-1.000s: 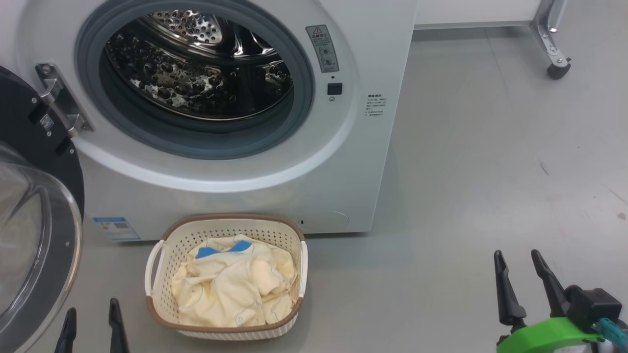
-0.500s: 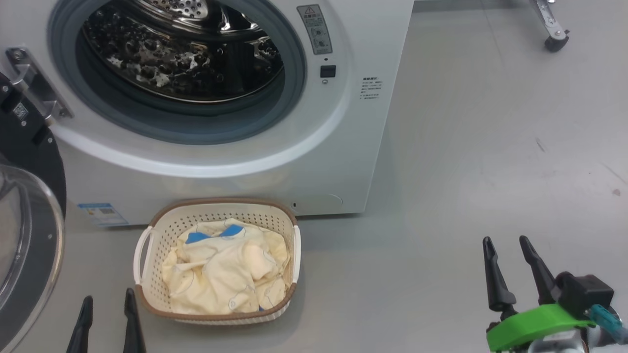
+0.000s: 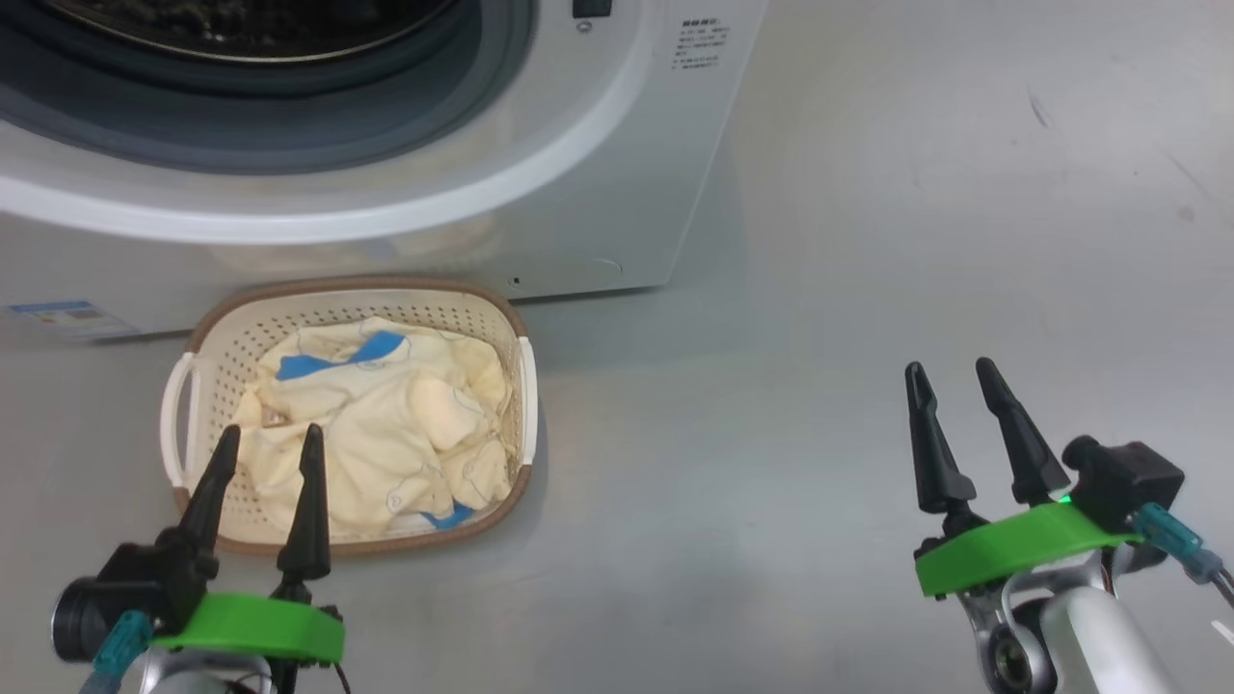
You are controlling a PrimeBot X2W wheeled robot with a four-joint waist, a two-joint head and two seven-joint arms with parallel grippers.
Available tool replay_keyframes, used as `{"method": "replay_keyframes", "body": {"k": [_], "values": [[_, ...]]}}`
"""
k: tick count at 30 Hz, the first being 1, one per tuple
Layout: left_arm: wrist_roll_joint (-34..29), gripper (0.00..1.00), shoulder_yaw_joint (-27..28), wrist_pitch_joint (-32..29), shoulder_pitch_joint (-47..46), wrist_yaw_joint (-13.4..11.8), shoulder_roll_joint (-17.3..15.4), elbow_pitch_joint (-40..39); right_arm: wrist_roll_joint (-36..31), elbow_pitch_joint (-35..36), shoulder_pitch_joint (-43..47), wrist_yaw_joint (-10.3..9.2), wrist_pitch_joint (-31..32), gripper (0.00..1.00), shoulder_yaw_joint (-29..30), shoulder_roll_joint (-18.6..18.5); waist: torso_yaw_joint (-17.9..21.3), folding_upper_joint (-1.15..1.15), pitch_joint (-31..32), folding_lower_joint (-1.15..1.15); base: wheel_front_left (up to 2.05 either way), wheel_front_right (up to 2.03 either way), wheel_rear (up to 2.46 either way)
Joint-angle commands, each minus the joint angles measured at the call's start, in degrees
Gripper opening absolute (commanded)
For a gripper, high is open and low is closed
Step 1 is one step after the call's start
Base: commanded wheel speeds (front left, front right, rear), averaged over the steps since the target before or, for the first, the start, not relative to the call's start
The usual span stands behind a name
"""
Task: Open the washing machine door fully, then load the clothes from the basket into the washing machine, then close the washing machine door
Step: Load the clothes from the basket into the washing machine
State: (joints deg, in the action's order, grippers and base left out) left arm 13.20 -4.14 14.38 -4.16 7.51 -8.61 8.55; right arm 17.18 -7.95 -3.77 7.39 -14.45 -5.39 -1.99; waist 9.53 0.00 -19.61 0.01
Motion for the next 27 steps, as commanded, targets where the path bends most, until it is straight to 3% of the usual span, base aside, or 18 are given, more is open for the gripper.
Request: {"method": "replay_keyframes", "body": {"k": [1, 10, 27], "values": [[0.85, 1.00, 1.27, 0.62, -2.55, -0.02, -1.73, -0.39, 0.57, 1.83, -2.18, 0.10, -0.55, 1.00, -1.60, -0.88, 2.34, 0.00, -4.58, -0.01, 0.00, 0.00, 0.00], [1.44, 1.00, -2.50, -1.07, -10.72, -0.02, -5.49, 7.00, 2.23, 1.71, -5.65, 0.10, -0.55, 1.00, -3.39, -0.88, 3.97, 0.00, -10.97, -0.01, 0.00, 0.00, 0.00], [1.63, 1.00, -8.41, -11.84, -26.59, -0.04, -8.13, 25.68, 3.10, 1.91, -11.15, 0.10, -0.55, 1.00, -8.47, -0.88, 5.72, 0.00, -20.06, -0.01, 0.00, 0.00, 0.00]]}}
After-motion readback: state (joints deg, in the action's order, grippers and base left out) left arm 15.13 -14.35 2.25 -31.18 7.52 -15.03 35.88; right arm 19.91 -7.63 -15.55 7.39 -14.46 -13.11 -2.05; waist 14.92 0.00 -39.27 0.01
